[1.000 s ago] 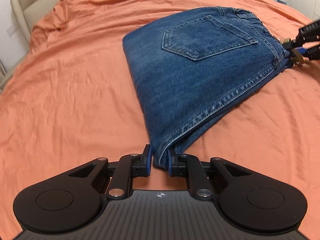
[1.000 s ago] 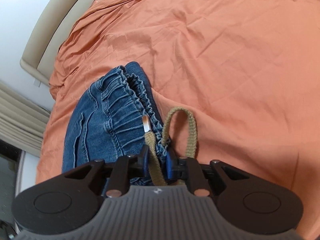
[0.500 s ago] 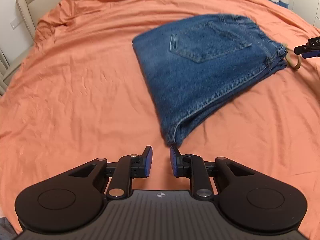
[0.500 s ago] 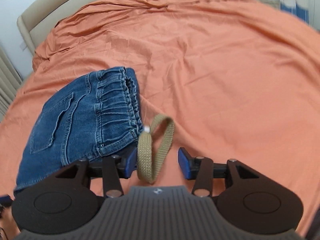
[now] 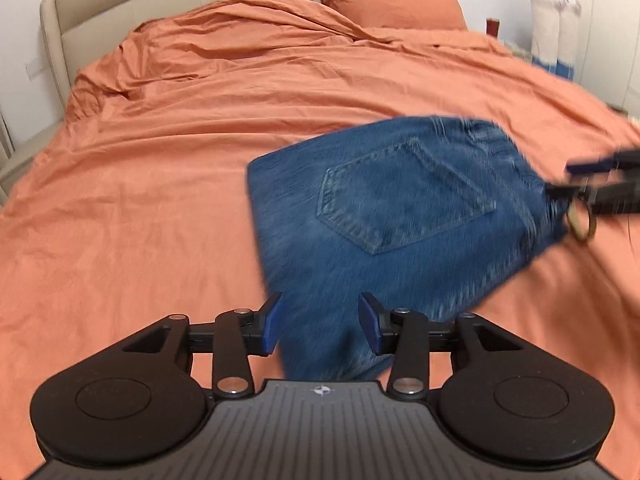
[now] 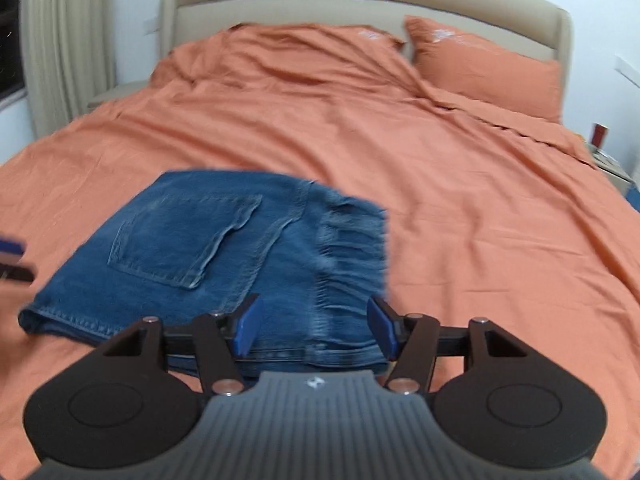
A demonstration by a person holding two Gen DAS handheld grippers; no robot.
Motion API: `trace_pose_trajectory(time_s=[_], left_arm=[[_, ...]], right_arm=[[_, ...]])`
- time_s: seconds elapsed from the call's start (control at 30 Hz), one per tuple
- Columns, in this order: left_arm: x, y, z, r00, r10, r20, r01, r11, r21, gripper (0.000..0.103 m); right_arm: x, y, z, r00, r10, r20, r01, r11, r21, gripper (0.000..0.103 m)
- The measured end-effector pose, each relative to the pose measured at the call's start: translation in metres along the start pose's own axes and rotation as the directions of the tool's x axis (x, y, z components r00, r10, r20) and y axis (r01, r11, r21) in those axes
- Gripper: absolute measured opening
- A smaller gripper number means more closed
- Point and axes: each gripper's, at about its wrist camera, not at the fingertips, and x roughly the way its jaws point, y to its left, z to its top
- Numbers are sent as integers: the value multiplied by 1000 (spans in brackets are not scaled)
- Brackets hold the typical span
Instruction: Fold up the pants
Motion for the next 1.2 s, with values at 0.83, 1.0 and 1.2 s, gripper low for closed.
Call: trace_pose_trajectory(time_s=[0.83,1.0,1.2], left_arm=[[77,38,70,998,-52,47,56,995,-77,56],[115,57,86,998,-47,41,53,987,-155,54],[147,74,81,996,-86,18,88,976,-201,63]], right_arm=[[50,-24,49,999,44,6,-44,998,42,25],[107,-32,75,998,34,-53,-30,997,68,8],[146,-37,72,994,15,-105,-9,998,61,0]])
